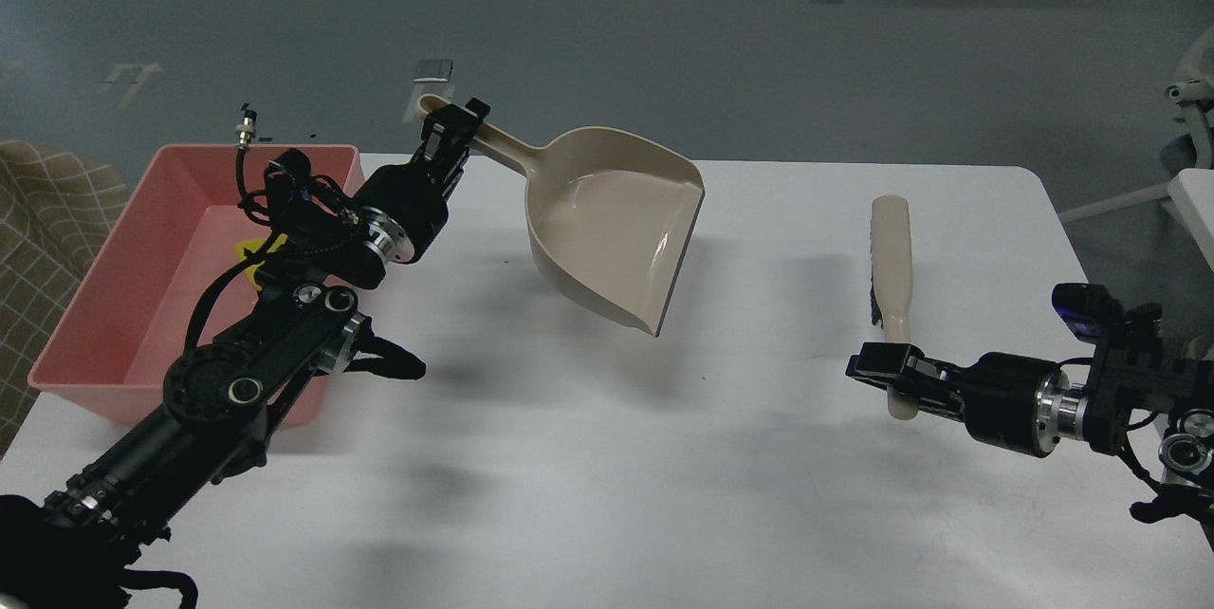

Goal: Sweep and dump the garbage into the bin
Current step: 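Lower the empty dustpan back onto the table with the left gripper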

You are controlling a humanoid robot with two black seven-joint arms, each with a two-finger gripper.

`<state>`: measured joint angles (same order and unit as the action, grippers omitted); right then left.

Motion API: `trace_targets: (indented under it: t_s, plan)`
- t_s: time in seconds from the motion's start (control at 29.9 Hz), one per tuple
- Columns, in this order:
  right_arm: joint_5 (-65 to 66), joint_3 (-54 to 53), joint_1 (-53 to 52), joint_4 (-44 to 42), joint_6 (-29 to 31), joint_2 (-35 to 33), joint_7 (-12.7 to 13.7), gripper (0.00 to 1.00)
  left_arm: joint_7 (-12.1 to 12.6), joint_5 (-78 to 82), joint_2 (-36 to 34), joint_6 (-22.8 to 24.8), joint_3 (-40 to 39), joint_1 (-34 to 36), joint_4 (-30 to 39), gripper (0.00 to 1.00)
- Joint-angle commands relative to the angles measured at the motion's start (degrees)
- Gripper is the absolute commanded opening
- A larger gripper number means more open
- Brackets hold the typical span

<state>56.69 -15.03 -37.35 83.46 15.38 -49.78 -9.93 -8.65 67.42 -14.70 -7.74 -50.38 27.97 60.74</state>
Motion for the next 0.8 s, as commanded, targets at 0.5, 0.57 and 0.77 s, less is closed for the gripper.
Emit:
trace_targets:
  t_s: [0.5,0.57,0.77]
  plan:
    - [0.00,0.35,0.09,0.04,0.00,0.56,0.00,0.00,-9.20,-0.09,7.06,-14.41,6.96,-0.72,-12.13,0.00]
    - [0.00,0.35,0.09,0.04,0.00,0.56,0.00,0.00,-9.20,-0.18,7.06,-14.41,7.05,-0.90,-12.13,0.00]
    - [0.00,0.35,0.18,0.04,0.00,0.56,-0.09,0.00,-9.55,-0.97,7.06,-14.41,6.96,-1.51,-12.13,0.41]
